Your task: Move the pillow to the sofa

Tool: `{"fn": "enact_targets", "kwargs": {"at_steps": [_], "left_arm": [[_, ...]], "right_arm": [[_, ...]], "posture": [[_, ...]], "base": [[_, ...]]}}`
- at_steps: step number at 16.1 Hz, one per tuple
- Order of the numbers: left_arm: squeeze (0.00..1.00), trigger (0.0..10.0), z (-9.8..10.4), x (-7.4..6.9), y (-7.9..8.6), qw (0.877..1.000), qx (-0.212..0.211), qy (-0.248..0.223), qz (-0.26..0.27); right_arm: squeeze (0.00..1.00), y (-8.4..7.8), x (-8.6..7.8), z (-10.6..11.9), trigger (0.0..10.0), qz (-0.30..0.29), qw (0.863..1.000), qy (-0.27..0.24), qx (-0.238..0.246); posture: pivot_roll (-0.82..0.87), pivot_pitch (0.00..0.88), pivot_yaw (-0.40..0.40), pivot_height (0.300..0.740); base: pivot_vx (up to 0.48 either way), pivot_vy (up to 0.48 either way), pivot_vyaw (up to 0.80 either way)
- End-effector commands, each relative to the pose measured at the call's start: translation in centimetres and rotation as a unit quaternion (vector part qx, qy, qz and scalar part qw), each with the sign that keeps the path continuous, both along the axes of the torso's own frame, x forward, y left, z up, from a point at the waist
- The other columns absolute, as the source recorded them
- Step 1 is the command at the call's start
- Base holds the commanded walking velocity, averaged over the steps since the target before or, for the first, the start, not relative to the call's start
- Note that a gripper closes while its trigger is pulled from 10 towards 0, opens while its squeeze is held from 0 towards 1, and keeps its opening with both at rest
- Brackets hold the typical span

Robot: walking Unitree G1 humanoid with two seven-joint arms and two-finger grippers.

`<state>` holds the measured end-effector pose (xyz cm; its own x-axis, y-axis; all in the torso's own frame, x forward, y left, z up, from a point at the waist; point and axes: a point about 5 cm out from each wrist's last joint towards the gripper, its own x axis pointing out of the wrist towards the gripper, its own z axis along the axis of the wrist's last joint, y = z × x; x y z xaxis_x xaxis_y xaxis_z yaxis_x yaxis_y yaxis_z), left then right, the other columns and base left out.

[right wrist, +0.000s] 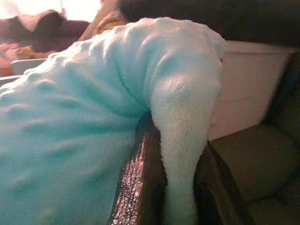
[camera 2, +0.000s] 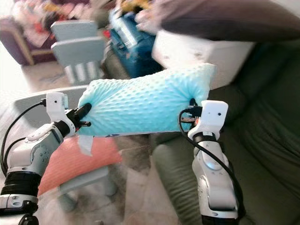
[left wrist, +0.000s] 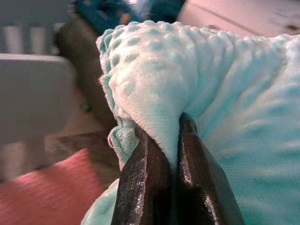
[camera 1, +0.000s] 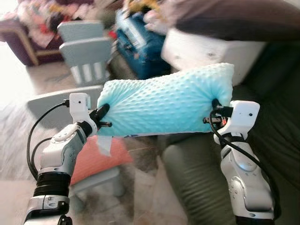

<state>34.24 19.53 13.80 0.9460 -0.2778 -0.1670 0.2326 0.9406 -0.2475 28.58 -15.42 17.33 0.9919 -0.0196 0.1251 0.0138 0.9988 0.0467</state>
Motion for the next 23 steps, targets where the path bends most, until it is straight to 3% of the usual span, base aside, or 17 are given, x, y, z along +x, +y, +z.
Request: {"fn": "enact_targets", "kwargs": {"at_steps": [1, 10, 23], "left_arm": [[0.00, 10.0, 0.6, 0.2, 0.1, 1.000, 0.005, -0.008, 0.001], [0.00, 10.0, 0.6, 0.0, -0.4, 1.000, -0.004, -0.010, -0.013], [0.00, 10.0, 0.9, -0.2, -1.0, 0.999, -0.019, -0.016, -0.035]], "right_arm": [[0.00, -0.7, -0.1, 0.5, 0.0, -0.014, 1.000, -0.012, -0.003], [0.00, -0.6, -0.1, 0.5, 0.0, -0.011, 1.000, -0.010, -0.007], [0.00, -0.7, 0.0, 0.3, 0.0, -0.013, 1.000, 0.002, 0.001]], "posture": [[-0.10, 0.070, -0.037, 0.740], [-0.10, 0.074, -0.041, 0.740], [-0.10, 0.075, -0.045, 0.740]], "base": [[0.000, 0.480, 0.00], [0.000, 0.457, 0.00], [0.000, 0.000, -0.04]]}}
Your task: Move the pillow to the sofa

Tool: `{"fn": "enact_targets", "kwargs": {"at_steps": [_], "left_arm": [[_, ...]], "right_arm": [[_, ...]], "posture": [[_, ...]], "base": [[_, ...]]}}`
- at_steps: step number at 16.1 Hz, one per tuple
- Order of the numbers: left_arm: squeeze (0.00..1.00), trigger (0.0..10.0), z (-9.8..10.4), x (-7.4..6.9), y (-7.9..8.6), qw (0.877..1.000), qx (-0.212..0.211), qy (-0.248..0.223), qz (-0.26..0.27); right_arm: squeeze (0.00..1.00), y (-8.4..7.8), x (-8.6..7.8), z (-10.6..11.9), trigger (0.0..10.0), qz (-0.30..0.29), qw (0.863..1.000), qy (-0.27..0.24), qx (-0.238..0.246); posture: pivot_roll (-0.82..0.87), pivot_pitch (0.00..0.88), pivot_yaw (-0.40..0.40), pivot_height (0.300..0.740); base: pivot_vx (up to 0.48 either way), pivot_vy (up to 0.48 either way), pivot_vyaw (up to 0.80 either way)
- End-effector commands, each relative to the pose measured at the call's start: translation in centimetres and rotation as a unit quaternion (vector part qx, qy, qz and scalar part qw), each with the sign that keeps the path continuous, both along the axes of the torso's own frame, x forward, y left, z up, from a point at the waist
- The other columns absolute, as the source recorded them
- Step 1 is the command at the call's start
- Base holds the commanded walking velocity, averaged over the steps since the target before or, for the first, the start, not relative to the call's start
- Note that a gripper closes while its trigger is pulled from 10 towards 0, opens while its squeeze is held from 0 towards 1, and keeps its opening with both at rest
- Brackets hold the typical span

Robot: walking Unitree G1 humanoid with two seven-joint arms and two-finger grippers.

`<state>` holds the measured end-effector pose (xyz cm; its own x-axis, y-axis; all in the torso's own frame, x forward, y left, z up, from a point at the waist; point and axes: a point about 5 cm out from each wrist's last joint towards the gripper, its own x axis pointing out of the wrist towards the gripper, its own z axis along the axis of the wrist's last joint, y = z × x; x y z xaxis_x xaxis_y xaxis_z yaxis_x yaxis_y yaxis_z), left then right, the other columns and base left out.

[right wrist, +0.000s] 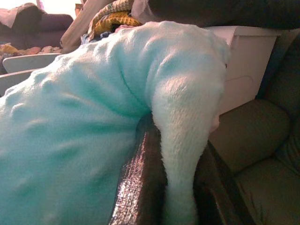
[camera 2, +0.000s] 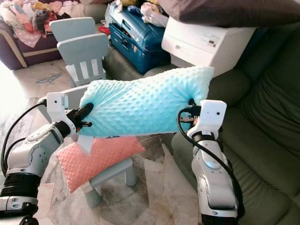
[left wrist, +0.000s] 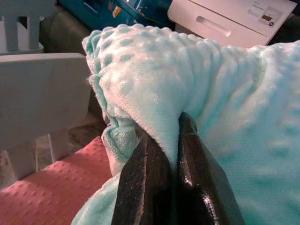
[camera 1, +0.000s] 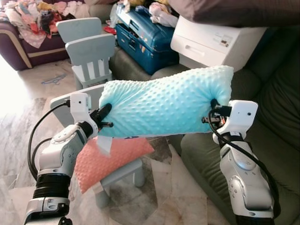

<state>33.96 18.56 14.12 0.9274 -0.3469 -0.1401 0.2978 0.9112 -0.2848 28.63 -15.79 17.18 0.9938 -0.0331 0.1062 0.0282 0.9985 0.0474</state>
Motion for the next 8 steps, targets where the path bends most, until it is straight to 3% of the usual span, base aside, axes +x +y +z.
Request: {"fn": "enact_targets", "kwargs": {"at_steps": [1, 8], "left_arm": [[0.00, 10.0, 0.53, 0.05, 0.01, 1.000, 0.002, -0.009, -0.002], [0.00, 10.0, 0.55, 0.03, 0.27, 0.999, -0.033, -0.003, 0.013]], "right_arm": [[0.00, -0.34, -0.01, 0.43, 0.0, -0.006, 1.000, -0.008, 0.000], [0.00, -0.43, 0.10, 0.44, 0.0, -0.005, 1.000, -0.005, -0.001]], "posture": [[-0.10, 0.074, -0.046, 0.740], [-0.10, 0.070, -0.051, 0.740]], "base": [[0.000, 0.000, 0.00], [0.000, 0.000, 0.00]]}}
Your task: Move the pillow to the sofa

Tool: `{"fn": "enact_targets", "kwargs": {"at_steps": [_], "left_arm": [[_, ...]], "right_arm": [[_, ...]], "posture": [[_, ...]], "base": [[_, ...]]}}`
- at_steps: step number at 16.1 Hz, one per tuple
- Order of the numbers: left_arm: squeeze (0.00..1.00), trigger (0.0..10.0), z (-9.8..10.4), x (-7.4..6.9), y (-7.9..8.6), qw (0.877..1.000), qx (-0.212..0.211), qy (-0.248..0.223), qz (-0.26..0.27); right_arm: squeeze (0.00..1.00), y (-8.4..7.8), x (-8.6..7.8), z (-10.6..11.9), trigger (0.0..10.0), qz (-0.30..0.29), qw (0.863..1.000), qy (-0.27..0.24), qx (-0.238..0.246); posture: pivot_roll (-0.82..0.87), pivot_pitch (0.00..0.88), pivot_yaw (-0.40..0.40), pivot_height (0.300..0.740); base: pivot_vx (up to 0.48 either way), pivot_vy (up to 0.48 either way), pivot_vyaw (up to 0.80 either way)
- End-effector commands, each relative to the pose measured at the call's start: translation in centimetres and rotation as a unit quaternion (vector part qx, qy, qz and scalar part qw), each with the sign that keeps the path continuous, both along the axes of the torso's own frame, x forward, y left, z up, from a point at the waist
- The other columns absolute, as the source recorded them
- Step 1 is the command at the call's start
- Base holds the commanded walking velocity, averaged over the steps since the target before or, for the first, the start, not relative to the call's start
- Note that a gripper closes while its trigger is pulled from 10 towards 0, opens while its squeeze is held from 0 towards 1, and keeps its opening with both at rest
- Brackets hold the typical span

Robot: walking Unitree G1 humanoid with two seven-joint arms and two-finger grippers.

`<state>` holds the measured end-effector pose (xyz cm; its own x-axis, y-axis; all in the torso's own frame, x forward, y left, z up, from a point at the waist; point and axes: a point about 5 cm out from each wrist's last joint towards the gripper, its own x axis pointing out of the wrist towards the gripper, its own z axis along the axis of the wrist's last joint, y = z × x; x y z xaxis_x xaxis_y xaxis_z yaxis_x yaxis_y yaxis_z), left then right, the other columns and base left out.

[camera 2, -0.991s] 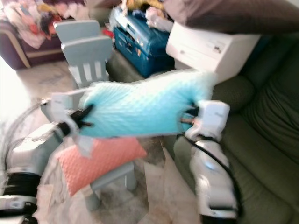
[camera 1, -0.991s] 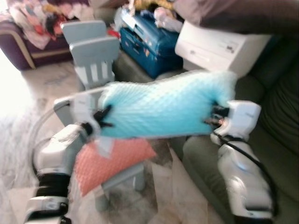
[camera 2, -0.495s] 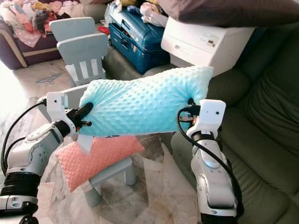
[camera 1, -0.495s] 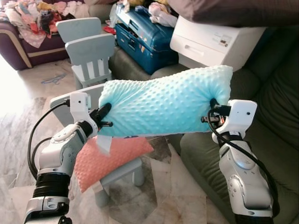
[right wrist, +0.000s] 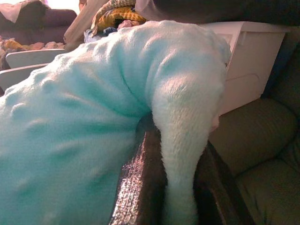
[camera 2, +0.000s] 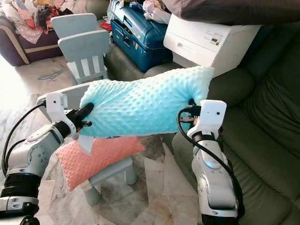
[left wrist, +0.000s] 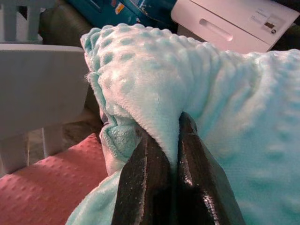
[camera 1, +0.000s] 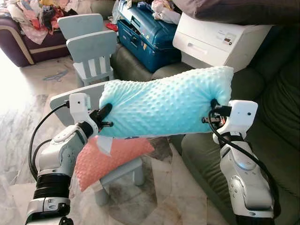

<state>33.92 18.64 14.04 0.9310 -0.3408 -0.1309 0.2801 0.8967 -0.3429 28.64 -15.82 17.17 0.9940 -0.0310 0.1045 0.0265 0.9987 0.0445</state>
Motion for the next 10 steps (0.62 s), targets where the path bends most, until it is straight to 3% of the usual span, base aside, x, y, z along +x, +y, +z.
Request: {"fn": "enact_targets", "kwargs": {"at_steps": [1, 8, 9, 10], "left_arm": [[0.00, 10.0, 0.6, 0.1, 0.3, 1.000, -0.001, -0.007, 0.017], [0.00, 10.0, 0.2, -0.4, -0.5, 0.999, -0.032, 0.004, 0.010], [0.00, 10.0, 0.1, -0.6, -0.7, 0.999, -0.032, 0.004, 0.009], [0.00, 10.0, -0.4, -1.0, -1.3, 0.999, -0.033, 0.009, 0.002]], "right_arm": [[0.00, -0.4, 0.1, 0.4, 0.0, -0.005, 1.000, -0.006, 0.000], [0.00, -0.6, 0.2, 0.0, 0.0, -0.010, 1.000, 0.007, 0.006], [0.00, -0.6, 0.2, 0.0, 0.0, -0.008, 1.000, 0.009, 0.006], [0.00, -0.4, 0.2, -0.1, 0.9, 0.002, 1.000, 0.011, 0.005]], "posture": [[-0.10, 0.069, -0.050, 0.740], [-0.09, 0.062, -0.053, 0.740], [-0.09, 0.062, -0.052, 0.740], [-0.09, 0.063, -0.050, 0.740]], "base": [[0.000, 0.000, 0.00], [0.000, 0.000, 0.00], [0.000, 0.000, -0.80], [0.000, 0.000, -0.80]]}}
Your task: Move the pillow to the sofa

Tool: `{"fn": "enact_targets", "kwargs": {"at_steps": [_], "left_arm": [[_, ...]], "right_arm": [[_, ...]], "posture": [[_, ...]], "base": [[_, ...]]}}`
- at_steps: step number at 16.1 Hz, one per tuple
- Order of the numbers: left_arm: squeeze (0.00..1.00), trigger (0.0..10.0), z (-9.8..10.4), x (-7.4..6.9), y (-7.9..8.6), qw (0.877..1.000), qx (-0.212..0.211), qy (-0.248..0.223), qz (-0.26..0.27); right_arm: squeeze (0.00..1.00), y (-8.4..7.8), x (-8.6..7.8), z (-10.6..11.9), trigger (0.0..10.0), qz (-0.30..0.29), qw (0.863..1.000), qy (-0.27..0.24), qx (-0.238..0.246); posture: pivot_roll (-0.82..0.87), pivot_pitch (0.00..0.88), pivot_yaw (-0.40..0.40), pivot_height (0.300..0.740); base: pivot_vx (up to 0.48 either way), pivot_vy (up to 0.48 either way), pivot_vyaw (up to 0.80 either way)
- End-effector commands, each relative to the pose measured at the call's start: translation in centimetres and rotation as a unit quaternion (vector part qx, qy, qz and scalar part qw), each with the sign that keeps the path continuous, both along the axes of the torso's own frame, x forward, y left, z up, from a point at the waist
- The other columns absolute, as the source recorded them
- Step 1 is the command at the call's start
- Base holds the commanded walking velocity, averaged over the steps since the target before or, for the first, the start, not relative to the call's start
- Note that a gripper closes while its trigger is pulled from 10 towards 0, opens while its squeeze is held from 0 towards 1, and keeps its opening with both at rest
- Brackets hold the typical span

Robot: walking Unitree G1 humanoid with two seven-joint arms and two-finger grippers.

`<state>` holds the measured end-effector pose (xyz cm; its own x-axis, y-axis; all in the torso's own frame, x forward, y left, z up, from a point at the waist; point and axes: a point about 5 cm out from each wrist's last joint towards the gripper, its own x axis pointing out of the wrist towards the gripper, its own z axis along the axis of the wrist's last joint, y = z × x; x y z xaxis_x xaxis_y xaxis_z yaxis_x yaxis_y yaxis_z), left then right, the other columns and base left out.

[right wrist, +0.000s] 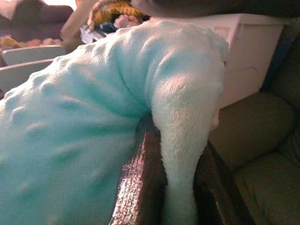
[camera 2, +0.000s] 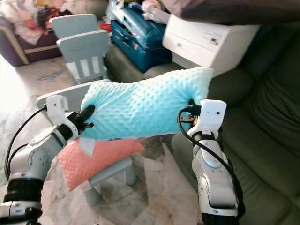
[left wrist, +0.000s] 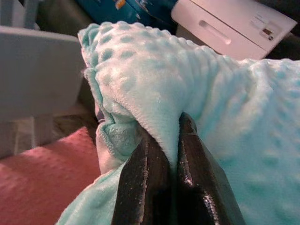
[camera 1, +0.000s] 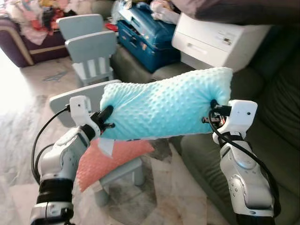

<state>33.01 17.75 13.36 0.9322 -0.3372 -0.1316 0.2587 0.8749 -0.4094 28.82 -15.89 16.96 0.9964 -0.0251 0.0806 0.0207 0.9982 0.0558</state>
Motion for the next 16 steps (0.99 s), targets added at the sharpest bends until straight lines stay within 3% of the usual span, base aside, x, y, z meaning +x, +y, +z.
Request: {"fn": "enact_targets", "kwargs": {"at_steps": [1, 2, 16], "left_arm": [[0.00, 10.0, 0.16, -0.20, -0.58, 1.000, 0.001, -0.002, -0.007], [0.00, 10.0, 0.10, -0.32, -0.79, 1.000, 0.002, -0.001, -0.011], [0.00, 10.0, 0.61, -0.38, -0.82, 1.000, 0.001, -0.010, -0.005]], "right_arm": [[0.00, -0.27, 0.01, 0.16, 5.1, -0.002, 1.000, -0.002, -0.002], [0.00, -0.24, -0.01, 0.18, 10.0, -0.001, 1.000, -0.002, -0.001], [0.00, -0.46, 0.06, 0.08, 10.0, -0.005, 1.000, 0.008, -0.004]], "posture": [[-0.09, 0.063, -0.050, 0.740], [-0.09, 0.065, -0.050, 0.740], [-0.09, 0.073, -0.057, 0.740]], "base": [[0.000, 0.000, -0.80], [0.000, 0.000, -0.80], [0.000, 0.000, -0.79]]}}
